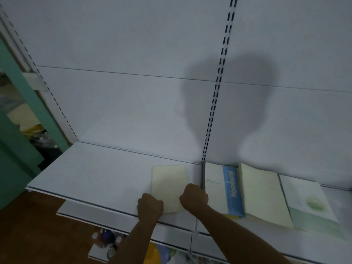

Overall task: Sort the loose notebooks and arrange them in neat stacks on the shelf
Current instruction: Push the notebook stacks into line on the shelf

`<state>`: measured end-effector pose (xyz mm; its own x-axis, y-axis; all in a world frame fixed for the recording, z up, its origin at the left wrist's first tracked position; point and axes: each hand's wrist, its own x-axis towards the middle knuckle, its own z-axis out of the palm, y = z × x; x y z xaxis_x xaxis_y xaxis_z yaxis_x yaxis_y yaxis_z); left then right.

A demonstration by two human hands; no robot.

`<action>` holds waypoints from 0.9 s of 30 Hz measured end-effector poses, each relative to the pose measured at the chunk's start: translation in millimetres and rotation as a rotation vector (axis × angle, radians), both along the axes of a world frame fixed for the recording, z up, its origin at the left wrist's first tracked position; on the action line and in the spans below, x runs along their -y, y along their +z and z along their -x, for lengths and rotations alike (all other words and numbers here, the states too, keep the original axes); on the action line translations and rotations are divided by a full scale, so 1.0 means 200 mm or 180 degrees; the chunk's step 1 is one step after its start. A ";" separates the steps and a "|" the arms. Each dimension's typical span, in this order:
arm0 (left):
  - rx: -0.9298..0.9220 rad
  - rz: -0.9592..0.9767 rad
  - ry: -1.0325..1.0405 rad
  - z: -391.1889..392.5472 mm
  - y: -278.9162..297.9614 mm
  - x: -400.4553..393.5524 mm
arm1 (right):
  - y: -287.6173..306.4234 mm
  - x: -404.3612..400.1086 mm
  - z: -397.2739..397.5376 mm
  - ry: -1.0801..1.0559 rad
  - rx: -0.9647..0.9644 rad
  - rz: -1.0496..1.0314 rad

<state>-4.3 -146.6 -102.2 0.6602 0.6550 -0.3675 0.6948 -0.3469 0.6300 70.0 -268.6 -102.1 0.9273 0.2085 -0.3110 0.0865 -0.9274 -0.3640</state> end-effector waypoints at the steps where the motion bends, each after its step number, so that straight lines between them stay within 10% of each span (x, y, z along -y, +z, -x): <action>1: -0.0103 -0.0108 -0.0057 0.00 0.01 0.02 | 0.00 0.00 0.01 -0.0008 -0.0045 0.0047; 27: 0.0207 -0.1253 -0.1268 -0.17 0.01 0.40 | 0.10 0.39 -0.03 0.0106 0.0778 -0.0547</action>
<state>30.6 -226.9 -100.8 0.8977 0.4301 -0.0961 0.4262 -0.7920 0.4371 75.6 -346.3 -82.7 0.9621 0.2702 -0.0368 0.2202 -0.8492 -0.4799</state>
